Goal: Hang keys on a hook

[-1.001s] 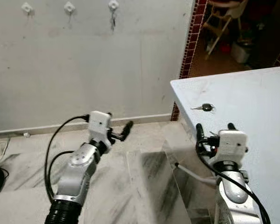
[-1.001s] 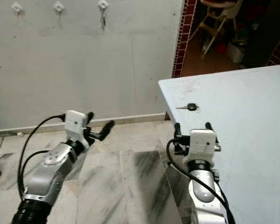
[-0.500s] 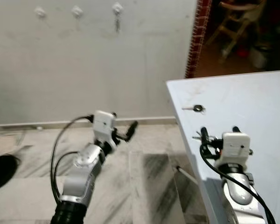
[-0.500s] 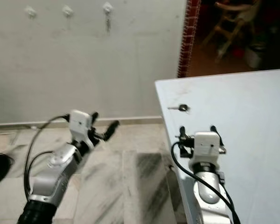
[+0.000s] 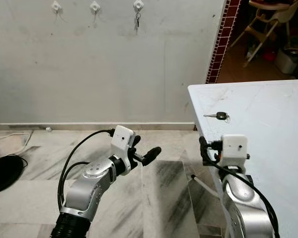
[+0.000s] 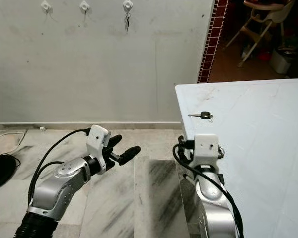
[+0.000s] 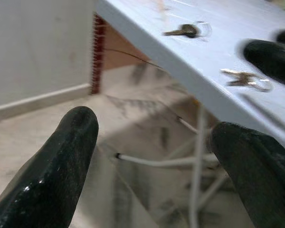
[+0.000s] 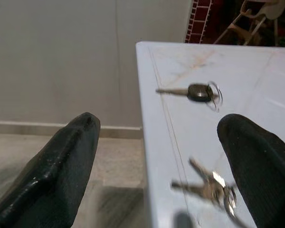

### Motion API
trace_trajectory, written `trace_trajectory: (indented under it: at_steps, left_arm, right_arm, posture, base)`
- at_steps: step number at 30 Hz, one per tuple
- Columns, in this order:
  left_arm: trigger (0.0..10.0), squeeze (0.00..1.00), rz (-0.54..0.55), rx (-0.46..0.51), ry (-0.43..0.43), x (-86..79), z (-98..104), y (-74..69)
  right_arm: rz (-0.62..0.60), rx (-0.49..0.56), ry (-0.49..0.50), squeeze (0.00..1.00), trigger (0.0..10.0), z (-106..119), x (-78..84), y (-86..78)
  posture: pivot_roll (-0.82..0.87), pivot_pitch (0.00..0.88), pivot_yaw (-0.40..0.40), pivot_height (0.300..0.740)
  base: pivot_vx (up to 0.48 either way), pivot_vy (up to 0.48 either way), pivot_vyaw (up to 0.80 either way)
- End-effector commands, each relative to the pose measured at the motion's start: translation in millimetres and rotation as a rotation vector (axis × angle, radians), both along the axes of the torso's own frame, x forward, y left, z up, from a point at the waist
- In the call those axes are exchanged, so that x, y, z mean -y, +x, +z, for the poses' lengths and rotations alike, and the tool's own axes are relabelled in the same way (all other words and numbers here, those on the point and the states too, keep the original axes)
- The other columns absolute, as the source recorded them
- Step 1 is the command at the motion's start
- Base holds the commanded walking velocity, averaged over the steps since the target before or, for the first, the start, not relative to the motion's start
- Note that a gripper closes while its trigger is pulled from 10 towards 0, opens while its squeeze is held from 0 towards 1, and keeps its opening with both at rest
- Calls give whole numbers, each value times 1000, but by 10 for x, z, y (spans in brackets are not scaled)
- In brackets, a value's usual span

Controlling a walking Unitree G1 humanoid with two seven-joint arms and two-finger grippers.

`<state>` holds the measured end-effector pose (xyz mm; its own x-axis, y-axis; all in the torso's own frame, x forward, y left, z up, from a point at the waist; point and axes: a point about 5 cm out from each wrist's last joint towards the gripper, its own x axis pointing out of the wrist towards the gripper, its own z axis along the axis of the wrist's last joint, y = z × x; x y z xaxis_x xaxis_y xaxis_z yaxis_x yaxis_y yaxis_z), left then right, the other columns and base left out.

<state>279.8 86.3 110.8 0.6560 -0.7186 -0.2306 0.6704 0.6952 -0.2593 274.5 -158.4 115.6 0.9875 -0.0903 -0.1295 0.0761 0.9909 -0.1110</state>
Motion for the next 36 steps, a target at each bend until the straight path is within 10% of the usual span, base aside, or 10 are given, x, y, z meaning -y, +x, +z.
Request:
trace_trajectory:
  at_steps: [1, 24, 25, 26, 36]
  left_arm:
    - [10000, 0, -30, -8, -2, 9, 25, -29]
    - [10000, 0, -209, -49, 65, -2, 85, -155]
    - [10000, 0, -207, -49, 62, -1, 86, -154]
    - [10000, 0, -207, -47, 61, 0, 86, -153]
    - [10000, 0, -199, -33, 60, 18, 99, -134]
  right_arm:
    - [-14, -42, -12, 0, 10000, -72, 2, -2]
    - [-135, -262, -83, 0, 9647, -439, 216, -113]
    - [-123, -271, -79, 0, 2706, -466, 200, -115]
    - [-114, -278, -71, 0, 0, -486, 192, -115]
    - [-85, -308, -34, 0, 0, -552, 180, -84]
  posture:
    - [41, 0, 41, 740]
    - [44, 0, 43, 740]
    - [44, 0, 43, 740]
    - [44, 0, 43, 740]
    - [45, 0, 32, 740]
  base:
    - [0, 0, 0]
    - [0, 0, 0]
    - [0, 0, 0]
    - [0, 0, 0]
    - [0, 0, 0]
